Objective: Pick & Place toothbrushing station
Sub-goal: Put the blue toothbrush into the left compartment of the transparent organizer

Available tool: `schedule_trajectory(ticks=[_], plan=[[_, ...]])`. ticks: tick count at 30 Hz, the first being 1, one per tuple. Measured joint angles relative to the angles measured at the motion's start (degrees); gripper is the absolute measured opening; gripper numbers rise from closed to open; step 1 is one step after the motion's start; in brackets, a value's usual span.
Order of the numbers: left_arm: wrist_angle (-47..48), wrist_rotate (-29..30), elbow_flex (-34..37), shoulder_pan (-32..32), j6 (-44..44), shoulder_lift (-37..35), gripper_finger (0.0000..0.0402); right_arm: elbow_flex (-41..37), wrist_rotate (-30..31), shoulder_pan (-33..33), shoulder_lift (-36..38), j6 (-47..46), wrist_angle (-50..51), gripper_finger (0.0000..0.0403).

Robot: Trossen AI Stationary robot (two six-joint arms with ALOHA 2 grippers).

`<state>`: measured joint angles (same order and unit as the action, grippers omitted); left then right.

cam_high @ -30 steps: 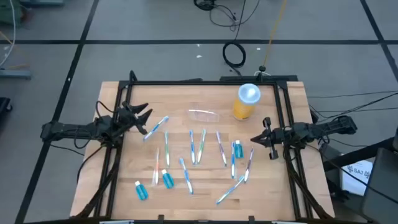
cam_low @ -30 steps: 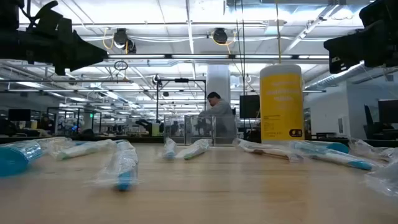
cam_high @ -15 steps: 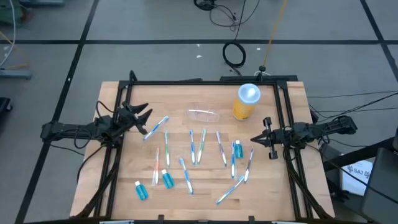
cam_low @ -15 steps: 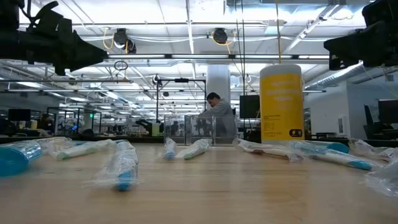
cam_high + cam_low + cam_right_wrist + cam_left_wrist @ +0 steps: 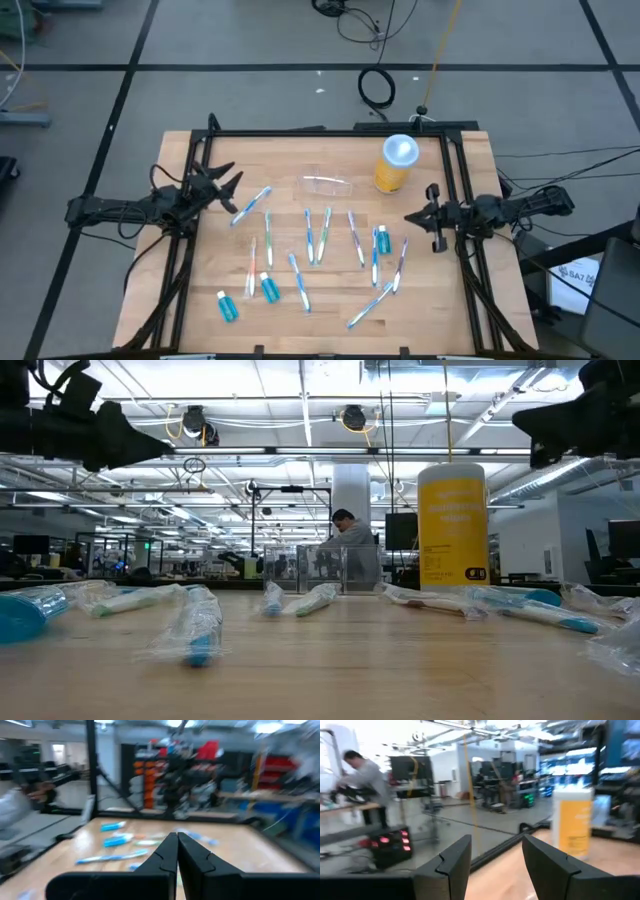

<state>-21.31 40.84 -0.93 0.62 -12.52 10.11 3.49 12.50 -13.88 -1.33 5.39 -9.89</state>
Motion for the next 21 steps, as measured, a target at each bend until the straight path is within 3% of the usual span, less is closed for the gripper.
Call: schedule_trajectory(ticks=[6, 12, 16, 21], plan=[[0.1, 0.7, 0.0, 0.0, 5.5, 0.0, 0.0184, 0.0, 7.5, 0.0, 0.0, 15.8, -13.2, 0.0004], [12.1, -7.3, -2.5, -0.8, 14.4, 0.9, 0.0184, 0.0, 8.7, 0.3, -0.9, 15.5, -19.1, 0.0004], [22.9, -4.7, -9.5, -2.9, 24.0, 7.1, 0.0184, 0.0, 8.5, 1.9, -5.2, 14.9, -24.5, 0.0004], [37.1, -7.0, -19.2, -6.2, 32.2, 20.5, 0.0184, 0.0, 8.5, 4.6, -14.6, 14.3, -32.1, 0.0004]])
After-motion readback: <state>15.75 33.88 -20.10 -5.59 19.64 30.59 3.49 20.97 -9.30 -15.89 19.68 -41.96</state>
